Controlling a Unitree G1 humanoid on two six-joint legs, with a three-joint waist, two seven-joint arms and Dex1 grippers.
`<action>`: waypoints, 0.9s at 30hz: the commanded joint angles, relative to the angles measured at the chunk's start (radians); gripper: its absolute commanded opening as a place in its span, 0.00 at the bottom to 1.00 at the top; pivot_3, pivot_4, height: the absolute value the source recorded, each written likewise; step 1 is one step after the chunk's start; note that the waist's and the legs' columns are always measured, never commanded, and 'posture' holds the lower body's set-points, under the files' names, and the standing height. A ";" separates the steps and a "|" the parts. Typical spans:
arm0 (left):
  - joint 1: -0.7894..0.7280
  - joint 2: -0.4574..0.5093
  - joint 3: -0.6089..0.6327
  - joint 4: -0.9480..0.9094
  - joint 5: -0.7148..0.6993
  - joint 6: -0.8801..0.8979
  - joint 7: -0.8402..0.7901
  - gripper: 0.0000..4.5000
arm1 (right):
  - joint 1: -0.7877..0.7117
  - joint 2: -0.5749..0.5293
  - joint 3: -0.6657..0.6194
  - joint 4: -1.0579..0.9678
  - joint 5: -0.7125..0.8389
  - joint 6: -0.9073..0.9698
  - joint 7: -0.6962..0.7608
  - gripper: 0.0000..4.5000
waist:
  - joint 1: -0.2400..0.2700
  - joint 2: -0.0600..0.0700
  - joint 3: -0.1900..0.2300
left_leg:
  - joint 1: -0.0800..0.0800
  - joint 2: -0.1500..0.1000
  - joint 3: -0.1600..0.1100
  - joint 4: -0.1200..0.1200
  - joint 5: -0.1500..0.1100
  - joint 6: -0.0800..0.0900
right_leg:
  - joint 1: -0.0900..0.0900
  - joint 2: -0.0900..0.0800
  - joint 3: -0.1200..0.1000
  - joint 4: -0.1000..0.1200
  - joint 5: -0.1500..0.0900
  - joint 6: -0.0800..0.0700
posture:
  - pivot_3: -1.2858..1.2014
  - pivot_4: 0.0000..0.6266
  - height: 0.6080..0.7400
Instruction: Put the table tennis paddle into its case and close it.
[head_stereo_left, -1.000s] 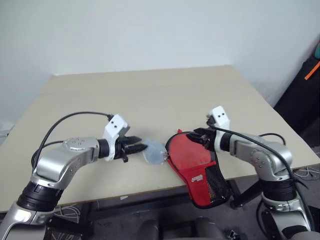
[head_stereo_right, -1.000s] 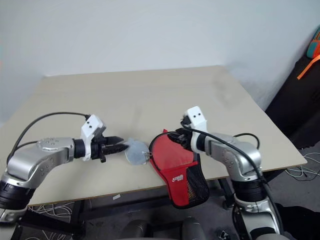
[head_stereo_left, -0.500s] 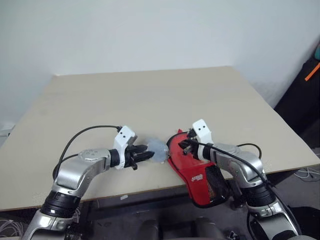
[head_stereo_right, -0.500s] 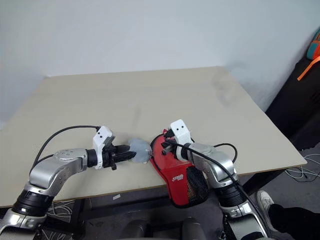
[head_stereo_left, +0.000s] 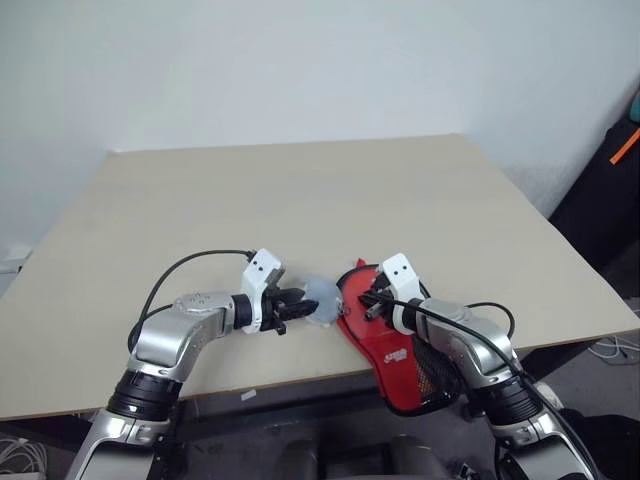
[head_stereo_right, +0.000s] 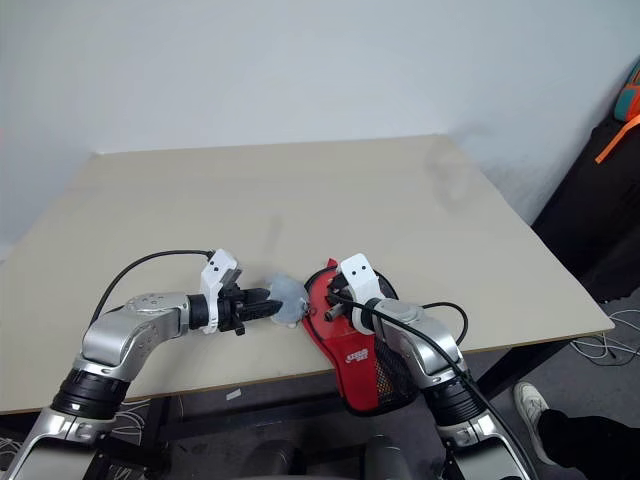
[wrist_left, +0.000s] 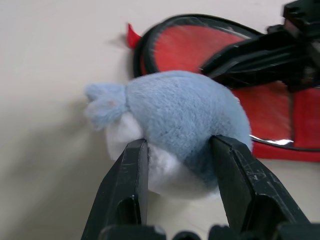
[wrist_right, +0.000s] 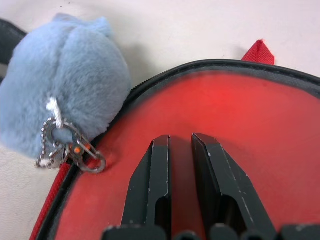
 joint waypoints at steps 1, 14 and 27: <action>0.018 -0.004 -0.037 -0.060 -0.040 0.044 -0.067 0.44 | 0.009 0.002 -0.001 0.011 -0.018 0.009 0.000 0.17 | 0.000 0.000 0.000 | 0.000 0.000 0.000 0.000 0.000 0.000 | 0.000 0.000 0.000 0.000 0.000 0.000 | 0.52 0.00 1.00; 0.062 -0.026 -0.036 0.015 0.025 0.017 -0.080 0.44 | 0.000 0.009 -0.011 0.013 -0.030 0.011 0.006 0.17 | 0.004 0.000 -0.001 | 0.001 0.000 -0.001 0.000 0.000 0.000 | 0.000 -0.001 0.000 0.000 0.000 -0.001 | 0.52 0.00 1.00; 0.062 -0.031 -0.006 0.003 0.009 0.032 -0.088 0.00 | 0.024 0.036 -0.016 0.077 -0.039 -0.083 0.023 0.16 | 0.004 0.000 -0.003 | 0.001 0.000 -0.001 0.000 0.000 0.000 | 0.000 -0.001 0.000 0.000 0.000 -0.001 | 0.52 0.00 1.00</action>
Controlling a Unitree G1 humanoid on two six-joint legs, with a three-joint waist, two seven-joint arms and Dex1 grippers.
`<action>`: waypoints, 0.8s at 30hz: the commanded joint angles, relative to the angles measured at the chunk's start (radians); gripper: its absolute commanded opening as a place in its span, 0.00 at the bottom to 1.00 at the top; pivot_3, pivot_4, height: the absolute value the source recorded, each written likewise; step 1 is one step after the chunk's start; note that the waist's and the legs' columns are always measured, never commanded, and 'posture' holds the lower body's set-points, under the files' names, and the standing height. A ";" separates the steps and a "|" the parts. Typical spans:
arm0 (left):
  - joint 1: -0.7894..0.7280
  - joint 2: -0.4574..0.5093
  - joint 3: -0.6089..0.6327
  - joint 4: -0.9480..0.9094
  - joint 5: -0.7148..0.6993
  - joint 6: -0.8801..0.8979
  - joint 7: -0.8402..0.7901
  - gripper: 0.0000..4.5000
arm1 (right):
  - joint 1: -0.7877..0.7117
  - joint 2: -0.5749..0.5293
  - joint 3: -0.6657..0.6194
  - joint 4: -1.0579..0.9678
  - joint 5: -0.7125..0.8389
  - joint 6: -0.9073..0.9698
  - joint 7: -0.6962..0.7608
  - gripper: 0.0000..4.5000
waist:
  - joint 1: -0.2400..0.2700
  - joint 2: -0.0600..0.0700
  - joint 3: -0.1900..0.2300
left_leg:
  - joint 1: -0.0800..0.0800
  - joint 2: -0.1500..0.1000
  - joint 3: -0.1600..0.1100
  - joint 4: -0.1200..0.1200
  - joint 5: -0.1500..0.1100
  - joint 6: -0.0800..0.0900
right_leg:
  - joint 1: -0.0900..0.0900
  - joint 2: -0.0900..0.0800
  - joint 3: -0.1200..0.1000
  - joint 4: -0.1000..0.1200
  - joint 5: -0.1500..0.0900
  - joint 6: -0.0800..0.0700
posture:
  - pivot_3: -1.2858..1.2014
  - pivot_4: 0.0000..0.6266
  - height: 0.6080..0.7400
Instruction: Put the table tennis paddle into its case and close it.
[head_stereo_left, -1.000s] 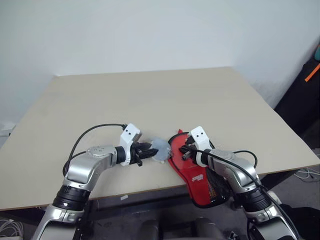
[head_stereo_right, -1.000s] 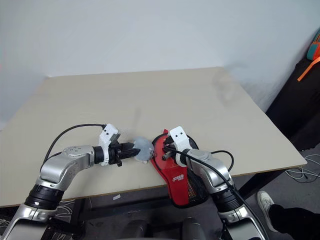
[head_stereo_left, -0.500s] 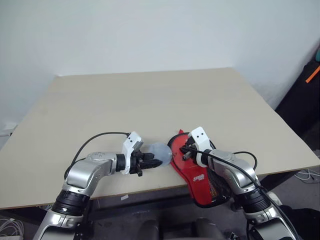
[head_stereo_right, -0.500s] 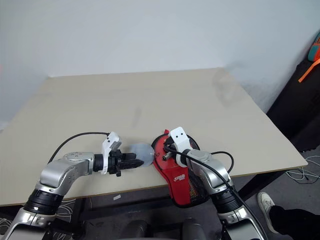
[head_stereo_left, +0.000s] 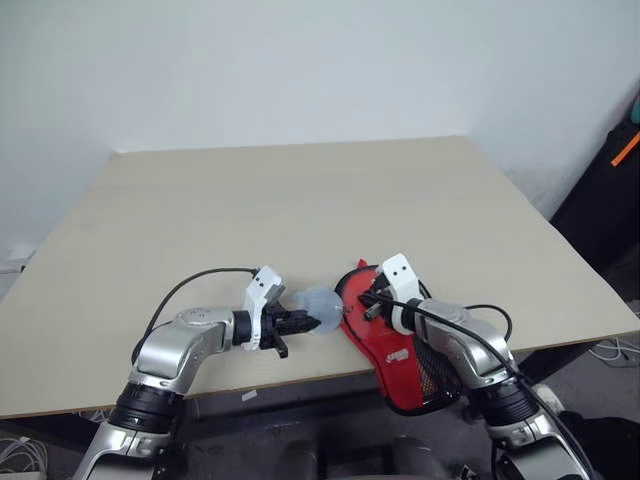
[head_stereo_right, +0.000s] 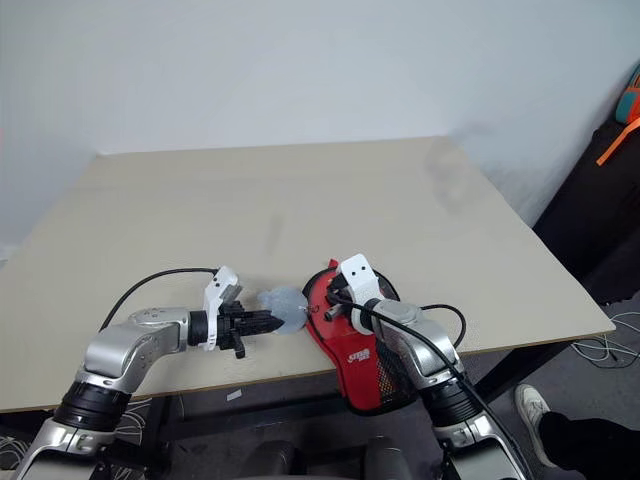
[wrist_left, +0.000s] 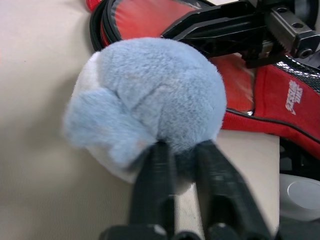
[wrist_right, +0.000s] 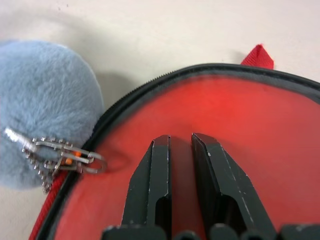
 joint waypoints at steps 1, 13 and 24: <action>-0.007 -0.004 -0.006 -0.004 -0.003 0.015 -0.004 0.00 | 0.017 0.011 -0.007 0.036 -0.007 -0.026 0.015 0.16 | 0.000 0.000 0.000 | 0.000 0.000 0.000 0.000 0.000 0.000 | 0.000 0.000 0.000 0.000 0.000 0.000 | 0.52 0.00 1.00; -0.153 0.057 0.056 0.139 0.043 -0.062 -0.029 0.00 | 0.049 0.031 -0.006 0.070 -0.030 -0.080 0.035 0.16 | -0.002 -0.001 -0.001 | 0.000 0.000 0.000 0.000 0.000 0.000 | -0.001 0.001 0.000 0.005 -0.001 0.000 | 0.52 0.00 1.00; -0.353 0.096 0.003 0.396 0.190 -0.272 -0.125 0.00 | 0.048 0.025 -0.001 0.061 -0.048 -0.071 0.040 0.16 | -0.006 -0.001 -0.001 | 0.000 0.000 0.000 0.000 0.000 0.000 | -0.002 0.001 0.000 0.006 -0.001 0.001 | 0.52 0.00 1.00</action>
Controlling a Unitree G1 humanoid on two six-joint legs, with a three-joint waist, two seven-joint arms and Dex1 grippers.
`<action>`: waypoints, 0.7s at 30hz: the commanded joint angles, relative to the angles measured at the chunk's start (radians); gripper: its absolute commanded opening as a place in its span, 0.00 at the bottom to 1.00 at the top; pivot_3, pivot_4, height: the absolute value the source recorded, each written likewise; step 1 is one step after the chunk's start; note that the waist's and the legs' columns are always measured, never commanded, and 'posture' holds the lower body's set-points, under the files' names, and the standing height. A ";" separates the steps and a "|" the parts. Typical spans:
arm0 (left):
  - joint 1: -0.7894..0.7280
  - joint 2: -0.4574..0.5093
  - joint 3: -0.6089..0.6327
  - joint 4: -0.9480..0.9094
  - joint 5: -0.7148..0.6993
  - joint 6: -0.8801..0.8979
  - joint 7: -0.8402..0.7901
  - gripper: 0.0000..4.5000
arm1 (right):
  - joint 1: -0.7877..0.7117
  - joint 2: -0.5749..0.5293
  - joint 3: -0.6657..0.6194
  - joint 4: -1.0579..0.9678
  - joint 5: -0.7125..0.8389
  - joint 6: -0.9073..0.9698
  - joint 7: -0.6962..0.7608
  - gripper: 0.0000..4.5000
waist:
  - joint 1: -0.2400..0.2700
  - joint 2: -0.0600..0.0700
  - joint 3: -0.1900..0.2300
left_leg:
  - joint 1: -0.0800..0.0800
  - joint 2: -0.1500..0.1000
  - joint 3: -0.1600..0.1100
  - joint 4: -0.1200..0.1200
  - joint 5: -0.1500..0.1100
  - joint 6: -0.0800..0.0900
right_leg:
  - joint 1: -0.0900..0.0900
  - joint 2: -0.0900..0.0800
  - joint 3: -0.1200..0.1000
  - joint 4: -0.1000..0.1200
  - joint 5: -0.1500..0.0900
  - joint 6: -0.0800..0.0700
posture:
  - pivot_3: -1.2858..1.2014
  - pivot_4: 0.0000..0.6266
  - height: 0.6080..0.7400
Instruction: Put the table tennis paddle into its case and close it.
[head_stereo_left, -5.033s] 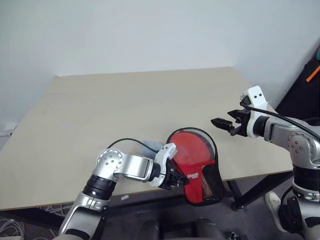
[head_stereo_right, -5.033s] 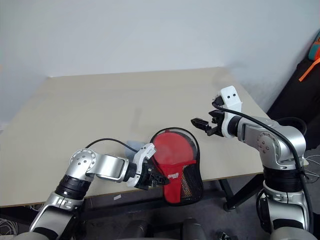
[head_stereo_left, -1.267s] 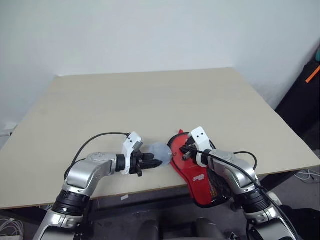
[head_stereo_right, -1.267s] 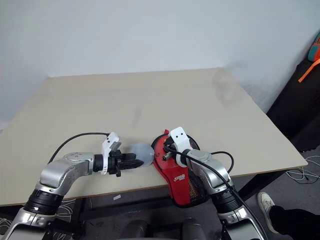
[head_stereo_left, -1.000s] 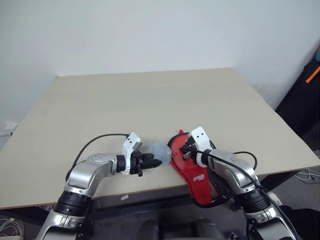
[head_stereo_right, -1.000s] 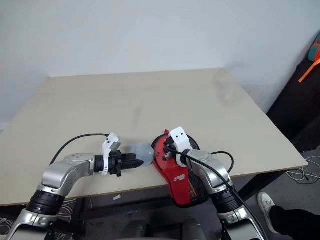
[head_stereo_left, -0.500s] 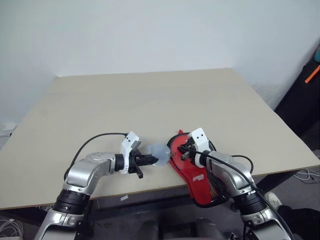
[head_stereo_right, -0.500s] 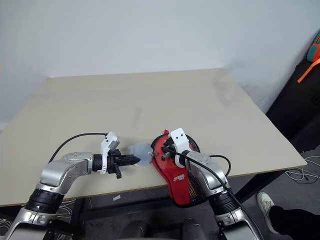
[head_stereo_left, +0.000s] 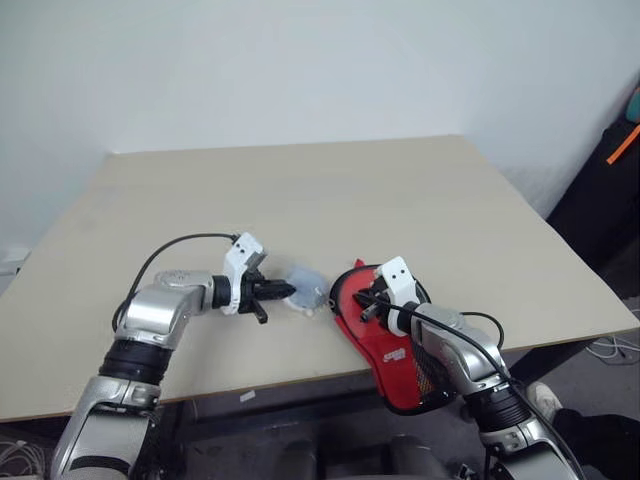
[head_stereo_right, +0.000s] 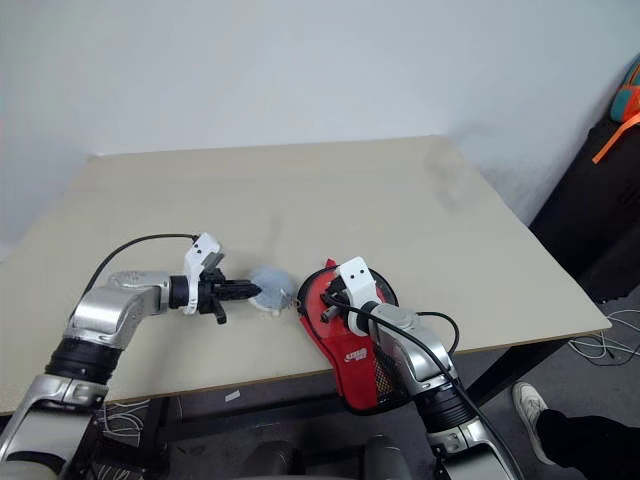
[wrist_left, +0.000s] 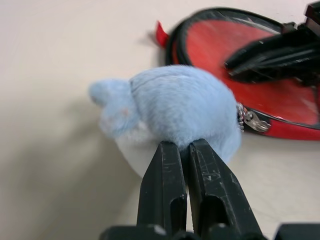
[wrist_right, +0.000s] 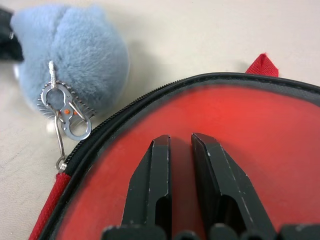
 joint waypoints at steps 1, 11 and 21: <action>-0.093 0.013 0.011 0.077 0.054 -0.091 -0.011 0.00 | 0.020 -0.009 0.011 0.025 -0.019 0.029 0.003 0.16 | 0.000 0.000 0.000 | 0.000 0.000 0.000 0.000 0.000 0.000 | 0.000 0.000 0.000 0.000 0.000 0.000 | 0.52 0.00 1.00; -0.246 -0.070 -0.023 0.285 0.149 -0.225 -0.017 0.00 | 0.022 -0.005 0.012 0.026 -0.026 0.032 -0.001 0.16 | 0.001 -0.001 0.000 | 0.000 0.000 0.000 0.000 0.000 0.000 | 0.000 0.000 0.000 0.000 0.001 0.001 | 0.52 0.00 1.00; -0.453 -0.245 -0.027 0.616 0.308 -0.425 0.220 0.00 | 0.024 0.001 0.012 0.024 -0.030 0.034 0.000 0.16 | 0.002 -0.003 0.000 | -0.001 -0.001 -0.001 0.002 0.000 0.000 | 0.001 0.000 0.000 0.001 0.001 0.002 | 0.52 0.00 1.00</action>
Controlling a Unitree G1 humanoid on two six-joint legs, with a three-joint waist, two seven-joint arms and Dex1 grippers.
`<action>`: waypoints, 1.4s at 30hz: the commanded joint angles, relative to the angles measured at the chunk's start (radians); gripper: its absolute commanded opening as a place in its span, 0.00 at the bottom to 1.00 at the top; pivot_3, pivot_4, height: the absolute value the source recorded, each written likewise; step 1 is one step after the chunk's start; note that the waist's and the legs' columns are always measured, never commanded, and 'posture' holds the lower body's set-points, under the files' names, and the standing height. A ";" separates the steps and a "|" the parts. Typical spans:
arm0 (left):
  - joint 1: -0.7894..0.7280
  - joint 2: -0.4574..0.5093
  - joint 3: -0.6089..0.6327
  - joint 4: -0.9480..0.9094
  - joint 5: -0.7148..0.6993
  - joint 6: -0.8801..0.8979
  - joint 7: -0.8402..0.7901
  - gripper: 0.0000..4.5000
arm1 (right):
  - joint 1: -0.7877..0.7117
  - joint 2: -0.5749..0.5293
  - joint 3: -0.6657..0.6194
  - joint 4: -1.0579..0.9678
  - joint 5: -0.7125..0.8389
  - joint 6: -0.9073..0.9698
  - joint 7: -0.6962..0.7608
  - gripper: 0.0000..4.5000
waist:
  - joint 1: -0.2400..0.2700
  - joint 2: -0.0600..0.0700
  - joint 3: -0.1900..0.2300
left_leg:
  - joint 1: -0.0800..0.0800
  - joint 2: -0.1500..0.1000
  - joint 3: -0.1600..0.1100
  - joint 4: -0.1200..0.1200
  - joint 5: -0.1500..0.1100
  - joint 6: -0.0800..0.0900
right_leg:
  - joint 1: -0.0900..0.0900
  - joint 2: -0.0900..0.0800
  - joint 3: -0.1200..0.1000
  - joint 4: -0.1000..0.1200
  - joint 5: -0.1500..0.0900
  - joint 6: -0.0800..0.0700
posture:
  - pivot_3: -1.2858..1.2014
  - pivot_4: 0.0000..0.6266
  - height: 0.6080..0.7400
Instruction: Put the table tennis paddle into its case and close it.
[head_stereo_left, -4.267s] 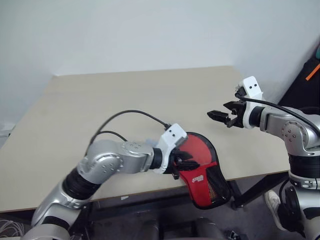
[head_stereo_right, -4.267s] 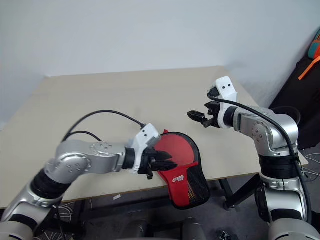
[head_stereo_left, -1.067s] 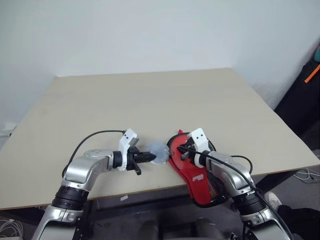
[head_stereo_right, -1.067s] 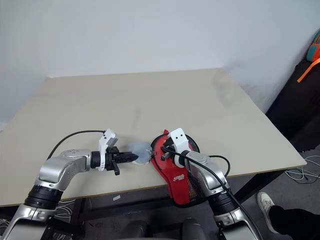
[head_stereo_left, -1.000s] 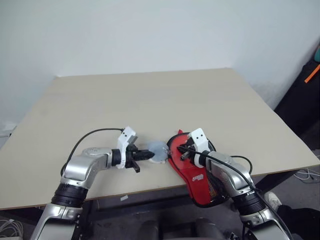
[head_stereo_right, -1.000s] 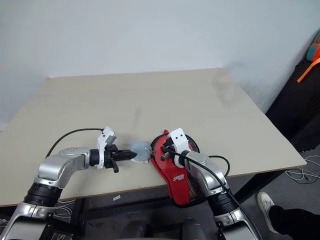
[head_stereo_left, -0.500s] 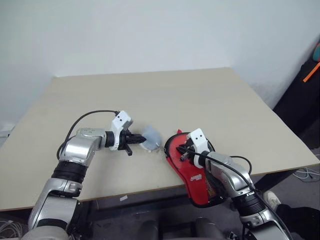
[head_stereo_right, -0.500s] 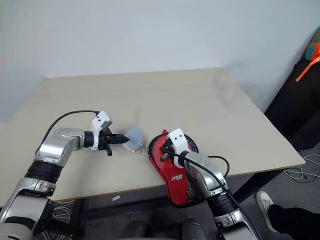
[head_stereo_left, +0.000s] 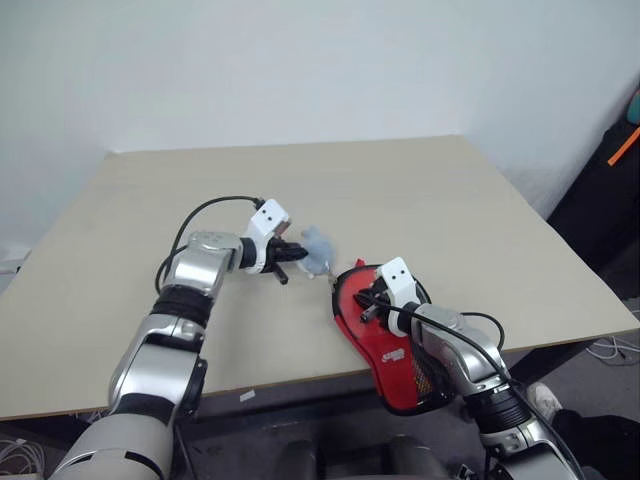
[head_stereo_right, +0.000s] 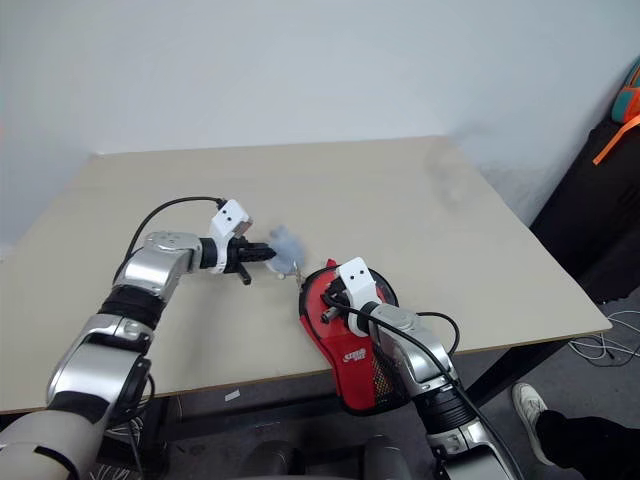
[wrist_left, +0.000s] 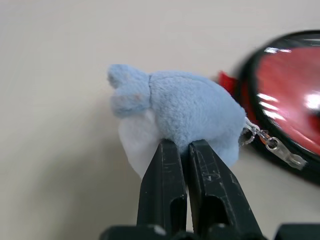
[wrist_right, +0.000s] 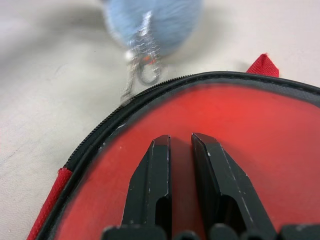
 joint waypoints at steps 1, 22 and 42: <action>-0.111 -0.033 0.014 0.091 0.054 -0.096 0.110 0.00 | 0.017 -0.002 0.009 0.032 -0.013 0.033 0.000 0.16 | 0.000 0.000 0.000 | 0.000 0.000 0.000 0.000 0.000 0.000 | 0.000 0.000 0.000 0.000 0.000 0.000 | 0.52 0.00 1.00; -0.330 -0.341 -0.008 0.403 0.252 -0.300 0.454 0.00 | 0.032 0.008 -0.004 0.007 -0.019 0.048 -0.012 0.16 | 0.005 -0.002 0.000 | -0.001 -0.001 -0.001 0.001 0.000 0.000 | 0.000 0.000 0.000 0.000 0.000 0.001 | 0.52 0.00 1.00; -0.204 -0.369 0.006 0.287 0.203 -0.493 0.042 0.00 | 0.025 0.001 0.001 0.011 -0.024 0.055 -0.002 0.16 | 0.005 -0.001 0.000 | -0.001 -0.002 -0.002 0.002 0.000 0.000 | 0.002 0.000 0.000 0.000 -0.001 0.002 | 0.52 0.00 1.00</action>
